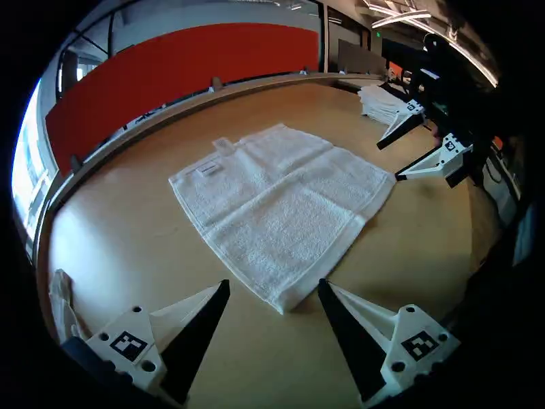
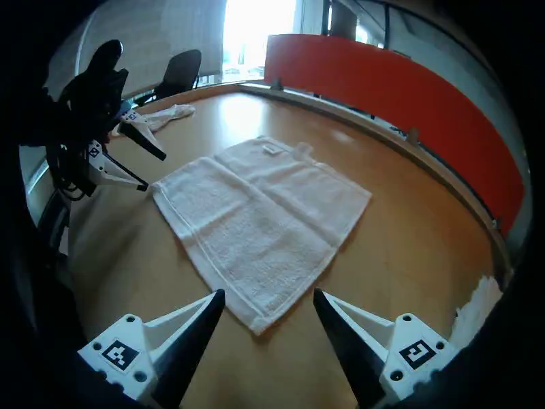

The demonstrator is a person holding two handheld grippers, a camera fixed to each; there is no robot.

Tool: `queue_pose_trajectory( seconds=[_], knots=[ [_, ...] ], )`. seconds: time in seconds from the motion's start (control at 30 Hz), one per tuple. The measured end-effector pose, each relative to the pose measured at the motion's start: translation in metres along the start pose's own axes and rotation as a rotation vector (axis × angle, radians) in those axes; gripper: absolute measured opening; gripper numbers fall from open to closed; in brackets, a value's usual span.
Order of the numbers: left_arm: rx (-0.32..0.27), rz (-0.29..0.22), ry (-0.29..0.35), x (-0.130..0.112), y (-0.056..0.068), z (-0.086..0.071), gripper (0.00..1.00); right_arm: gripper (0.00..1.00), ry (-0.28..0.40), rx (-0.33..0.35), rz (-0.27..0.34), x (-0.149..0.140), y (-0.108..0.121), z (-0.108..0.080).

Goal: Fold towel

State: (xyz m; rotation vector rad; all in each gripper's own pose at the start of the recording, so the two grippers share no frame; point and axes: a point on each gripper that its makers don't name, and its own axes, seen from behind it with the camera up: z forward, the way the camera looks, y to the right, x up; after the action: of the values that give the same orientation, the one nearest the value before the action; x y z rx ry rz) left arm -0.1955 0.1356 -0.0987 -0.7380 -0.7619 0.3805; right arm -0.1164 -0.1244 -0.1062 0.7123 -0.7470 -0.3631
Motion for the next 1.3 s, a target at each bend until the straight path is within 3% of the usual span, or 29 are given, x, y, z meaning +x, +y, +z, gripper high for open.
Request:
queue_pose_trajectory(
  seconds=[0.4,0.7,0.97,1.2,1.3],
  knots=[
    [-0.017,0.003,-0.077,-0.017,0.008,0.013,0.96,1.0,-0.057,0.024,0.006,-0.022,0.0,0.006],
    [-0.032,-0.013,-0.093,-0.017,0.01,0.017,0.96,0.96,-0.067,0.045,0.023,-0.027,0.0,0.008],
    [-0.032,-0.011,-0.09,-0.017,0.01,0.017,0.96,0.88,-0.065,0.065,0.03,-0.029,0.0,0.008],
    [-0.026,-0.017,-0.092,-0.018,0.011,0.017,0.94,0.71,-0.068,0.075,0.022,-0.028,-0.002,0.008],
    [-0.026,-0.018,-0.094,-0.018,0.013,0.017,0.89,0.65,-0.067,0.078,0.02,-0.027,-0.004,0.008]
  ],
)
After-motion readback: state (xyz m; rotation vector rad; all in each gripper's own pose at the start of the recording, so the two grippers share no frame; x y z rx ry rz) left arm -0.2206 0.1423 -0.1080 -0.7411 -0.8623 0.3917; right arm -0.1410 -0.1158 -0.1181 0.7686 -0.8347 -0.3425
